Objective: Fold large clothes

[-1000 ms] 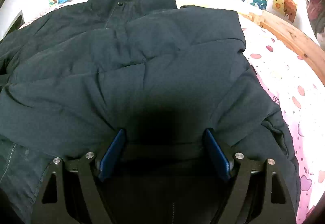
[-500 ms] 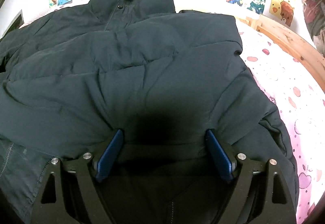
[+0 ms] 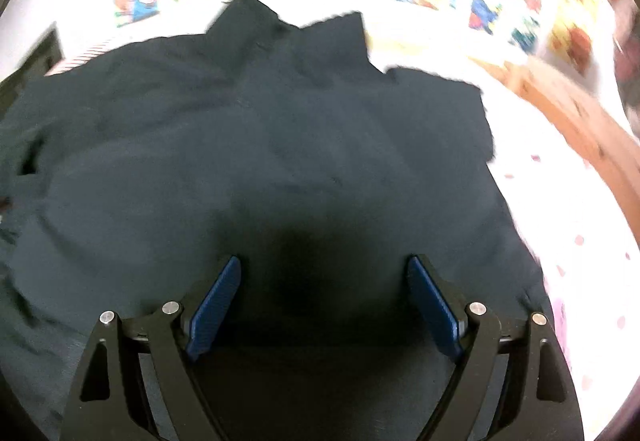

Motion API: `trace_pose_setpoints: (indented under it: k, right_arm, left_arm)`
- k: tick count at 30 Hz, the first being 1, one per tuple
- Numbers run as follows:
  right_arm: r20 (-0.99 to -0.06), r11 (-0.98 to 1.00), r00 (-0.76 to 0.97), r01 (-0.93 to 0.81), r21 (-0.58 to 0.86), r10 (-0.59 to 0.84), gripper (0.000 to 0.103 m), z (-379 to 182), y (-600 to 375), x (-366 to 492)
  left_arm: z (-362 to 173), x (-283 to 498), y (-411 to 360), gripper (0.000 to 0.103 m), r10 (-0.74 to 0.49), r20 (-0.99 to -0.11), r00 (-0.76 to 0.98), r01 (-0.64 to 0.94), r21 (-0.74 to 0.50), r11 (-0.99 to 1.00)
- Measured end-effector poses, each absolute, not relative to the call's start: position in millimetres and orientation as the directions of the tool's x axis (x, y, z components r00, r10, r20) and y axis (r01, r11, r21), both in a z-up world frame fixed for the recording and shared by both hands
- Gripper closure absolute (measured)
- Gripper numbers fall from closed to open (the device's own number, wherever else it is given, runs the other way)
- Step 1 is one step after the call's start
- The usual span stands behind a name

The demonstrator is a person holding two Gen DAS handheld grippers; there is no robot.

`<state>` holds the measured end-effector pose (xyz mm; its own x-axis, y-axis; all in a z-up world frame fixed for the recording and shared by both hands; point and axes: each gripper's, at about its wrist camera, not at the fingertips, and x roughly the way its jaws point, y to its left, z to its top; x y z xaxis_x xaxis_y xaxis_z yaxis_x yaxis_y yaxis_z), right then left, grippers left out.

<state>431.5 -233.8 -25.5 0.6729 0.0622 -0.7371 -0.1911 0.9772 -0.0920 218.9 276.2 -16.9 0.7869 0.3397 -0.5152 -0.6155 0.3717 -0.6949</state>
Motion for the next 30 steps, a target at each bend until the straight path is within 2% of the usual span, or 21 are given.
trace_pose_setpoints:
  k: [1, 4, 7, 11, 16, 19, 22, 26, 30]
  right_arm:
    - [-0.740, 0.968, 0.668, -0.226, -0.107, 0.074, 0.021, -24.3, -222.7, 431.1]
    - [-0.732, 0.936, 0.677, -0.302, -0.182, 0.077, 0.021, -24.1, -196.5, 422.1]
    - [-0.706, 0.909, 0.705, -0.336, -0.248, 0.068, 0.021, -19.2, -182.4, 409.1]
    - [-0.686, 0.917, 0.721, -0.334, -0.218, 0.100, 0.021, -8.1, -190.5, 393.9]
    - [-0.667, 0.961, 0.735, -0.256, -0.106, 0.122, 0.021, 1.6, -226.4, 377.1]
    - [-0.675, 0.982, 0.730, -0.184, -0.045, 0.106, 0.021, 2.1, -260.4, 364.9]
    - [-0.679, 0.993, 0.729, -0.117, 0.005, 0.089, 0.021, 4.9, -299.0, 352.8]
    - [-0.683, 0.998, 0.728, -0.037, 0.048, 0.060, 0.021, 9.7, -344.0, 337.3]
    - [-0.683, 0.998, 0.729, 0.014, 0.057, 0.029, 0.021, 10.8, -368.2, 328.7]
  left_arm:
    - [-15.3, 222.0, 279.8, 0.082, 0.347, -0.522, 0.780, -0.625, -0.685, 0.375]
    - [-2.5, 222.6, 285.8, 0.092, 0.369, -0.492, 0.789, -0.613, -0.675, 0.411]
    - [24.3, 220.7, 275.3, 0.093, 0.419, -0.428, 0.801, -0.597, -0.626, 0.501]
    - [72.9, 229.4, 242.7, 0.094, 0.449, -0.285, 0.847, -0.529, -0.533, 0.661]
    - [138.6, 249.4, 179.6, 0.094, 0.257, -0.101, 0.961, -0.276, -0.405, 0.872]
    - [167.7, 263.5, 132.2, 0.094, 0.104, -0.046, 0.993, -0.114, -0.299, 0.948]
    - [180.9, 281.4, 75.3, 0.094, -0.123, -0.066, 0.990, 0.106, -0.212, 0.971]
    - [168.9, 299.1, -6.0, 0.095, -0.323, -0.151, 0.934, 0.312, -0.094, 0.945]
    - [138.2, 321.1, -83.8, 0.095, -0.446, -0.330, 0.832, 0.470, -0.009, 0.883]
